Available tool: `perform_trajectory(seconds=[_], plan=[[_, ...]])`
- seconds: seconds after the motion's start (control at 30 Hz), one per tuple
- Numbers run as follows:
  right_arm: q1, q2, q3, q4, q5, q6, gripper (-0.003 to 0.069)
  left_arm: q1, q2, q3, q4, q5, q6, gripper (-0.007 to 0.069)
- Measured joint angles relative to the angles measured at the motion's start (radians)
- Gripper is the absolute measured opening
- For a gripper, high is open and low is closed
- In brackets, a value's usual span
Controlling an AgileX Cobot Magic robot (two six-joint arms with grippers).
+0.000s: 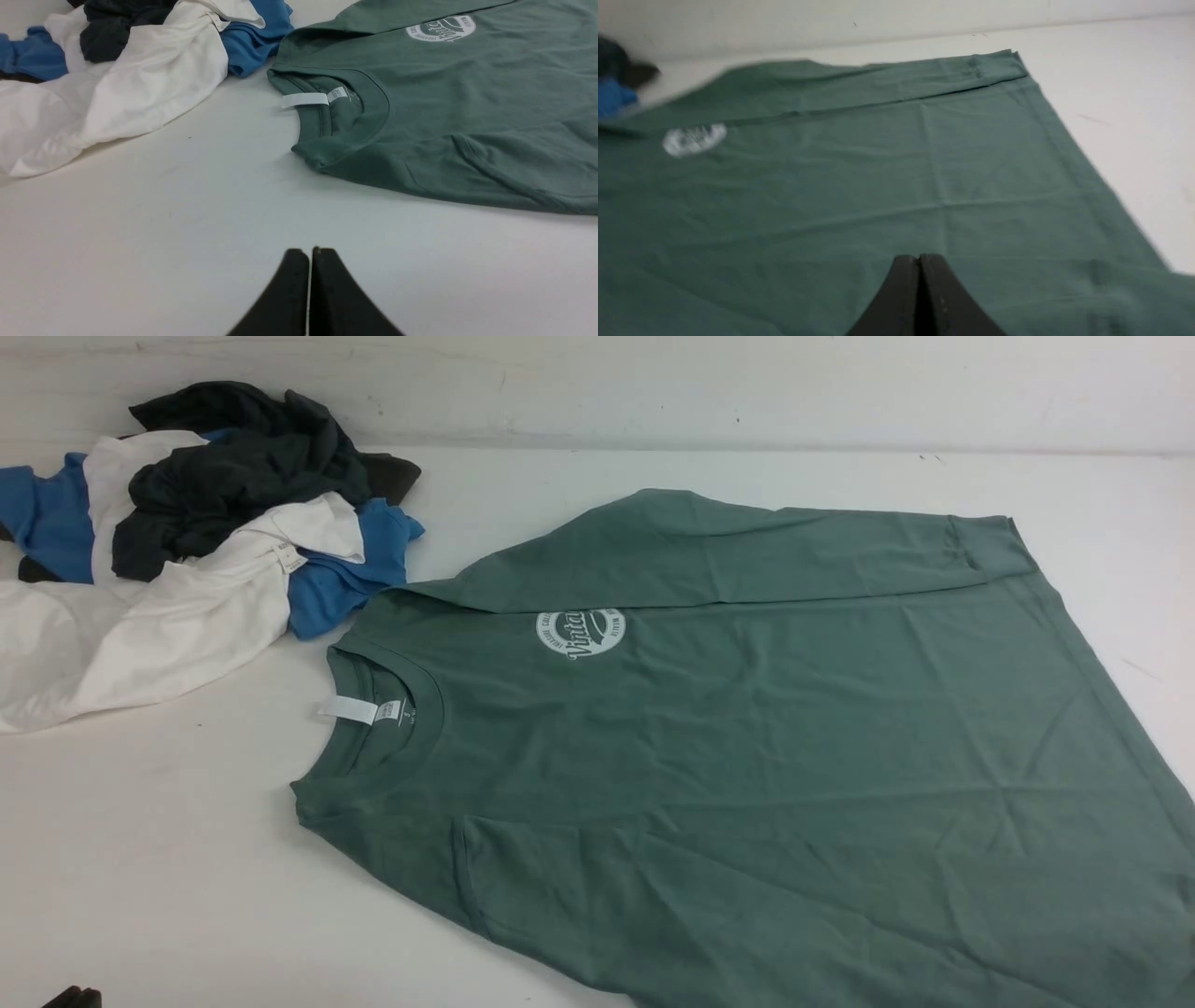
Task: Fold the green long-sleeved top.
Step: Hold the cuff closest to the cuff with your right arm
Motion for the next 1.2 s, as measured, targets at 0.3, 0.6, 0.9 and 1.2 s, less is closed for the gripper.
perform_trajectory(seconds=[0.3,0.6,0.9,1.2], plan=[[0.0,0.0,0.0,0.439,-0.064,0.187,-0.0015,0.0,0.0,0.001,-0.227,-0.003,-0.115,-0.0004],[0.003,0.0,-0.167,0.484,-0.126,0.06,-0.0015,0.0,0.0,0.004,-0.714,-0.006,-0.192,-0.0004],[0.003,0.458,-0.788,0.058,0.596,-0.103,-0.0015,0.0,0.0,0.004,-0.973,-0.073,-0.155,-0.0004],[0.0,0.932,-0.851,-0.319,0.927,0.013,-0.0015,0.0,0.0,0.004,-1.019,-0.072,-0.14,-0.0004]])
